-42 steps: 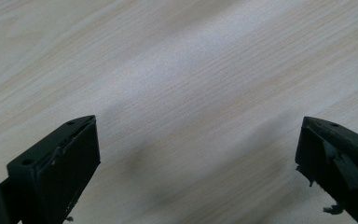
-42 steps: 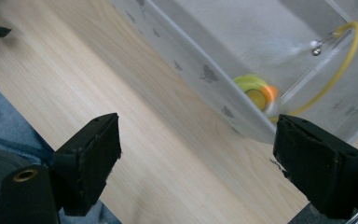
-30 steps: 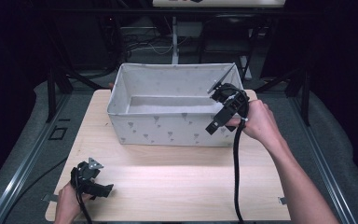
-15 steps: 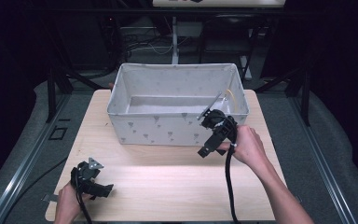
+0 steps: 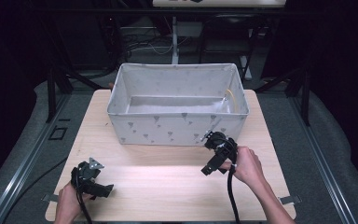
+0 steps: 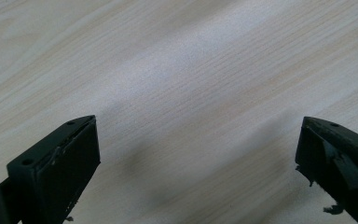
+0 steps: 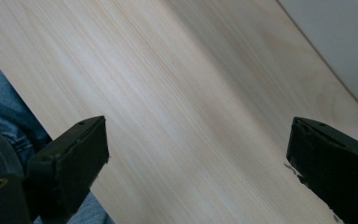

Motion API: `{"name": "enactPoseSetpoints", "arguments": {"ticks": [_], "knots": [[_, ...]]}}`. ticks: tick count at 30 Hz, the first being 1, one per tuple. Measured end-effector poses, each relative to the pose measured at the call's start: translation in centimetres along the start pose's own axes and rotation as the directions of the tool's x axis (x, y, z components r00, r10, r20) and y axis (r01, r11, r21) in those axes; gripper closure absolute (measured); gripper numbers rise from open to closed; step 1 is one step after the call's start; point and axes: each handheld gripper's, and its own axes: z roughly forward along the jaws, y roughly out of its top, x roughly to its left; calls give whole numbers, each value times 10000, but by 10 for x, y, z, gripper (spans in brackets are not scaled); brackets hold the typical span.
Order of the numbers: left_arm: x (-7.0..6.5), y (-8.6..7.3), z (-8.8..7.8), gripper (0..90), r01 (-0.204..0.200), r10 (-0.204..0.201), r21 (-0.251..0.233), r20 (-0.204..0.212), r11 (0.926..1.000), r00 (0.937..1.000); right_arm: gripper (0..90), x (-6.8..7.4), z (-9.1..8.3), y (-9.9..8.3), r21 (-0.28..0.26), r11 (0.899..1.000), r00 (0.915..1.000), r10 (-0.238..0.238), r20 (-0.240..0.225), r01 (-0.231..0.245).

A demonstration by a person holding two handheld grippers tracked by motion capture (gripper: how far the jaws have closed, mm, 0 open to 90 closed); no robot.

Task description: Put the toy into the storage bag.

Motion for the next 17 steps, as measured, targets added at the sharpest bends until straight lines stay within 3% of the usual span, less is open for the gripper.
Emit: {"name": "enactPoseSetpoints", "arguments": {"ticks": [6,17], "knots": [[-1,1,1,0,-41,41,26,15,10000,10000,71,-9,15,-20,335,9989,9994,339,96,-342],[-2,1,1,0,0,1,-95,87,10000,10000,141,-16,23,-40,148,9965,9966,824,-78,-823]]}}
